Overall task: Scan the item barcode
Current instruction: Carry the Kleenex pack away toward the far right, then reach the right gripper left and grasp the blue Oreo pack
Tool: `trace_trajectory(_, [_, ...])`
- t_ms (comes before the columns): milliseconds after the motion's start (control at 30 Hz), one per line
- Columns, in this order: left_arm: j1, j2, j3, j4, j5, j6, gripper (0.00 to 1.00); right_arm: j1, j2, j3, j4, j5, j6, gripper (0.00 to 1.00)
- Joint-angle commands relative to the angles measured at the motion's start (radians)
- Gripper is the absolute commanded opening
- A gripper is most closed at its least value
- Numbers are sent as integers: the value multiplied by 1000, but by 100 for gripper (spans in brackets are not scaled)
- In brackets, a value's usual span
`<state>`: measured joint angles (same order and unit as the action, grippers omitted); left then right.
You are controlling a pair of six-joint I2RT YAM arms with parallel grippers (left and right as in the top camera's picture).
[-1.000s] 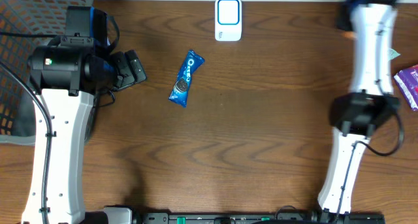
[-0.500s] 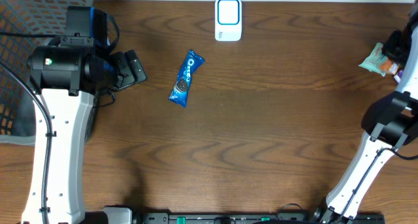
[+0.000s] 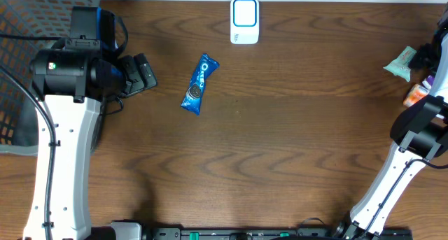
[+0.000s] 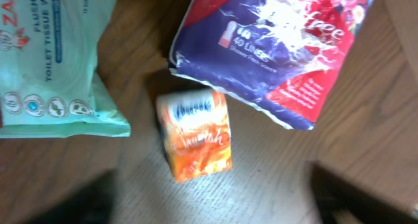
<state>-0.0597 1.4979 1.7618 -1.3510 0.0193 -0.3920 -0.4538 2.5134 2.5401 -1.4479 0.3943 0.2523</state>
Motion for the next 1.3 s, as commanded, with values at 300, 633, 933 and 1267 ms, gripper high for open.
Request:
trace_trajectory(300, [4,5,3,-3,-16,6,98,174,-4,35,-40,-357,-71,99])
trace_trajectory(633, [4,5,3,-3,-16,6,98,469,-4,34,-82,-810,-96,99])
trace_trajectory(933, [4,5,3,-3,-16,6,98,776,-3,-10,87,-785,-19,99])
trace_trajectory(1267, [4,5,3,-3,-16,6,98,1016,-3,-232,444,-584,424,87])
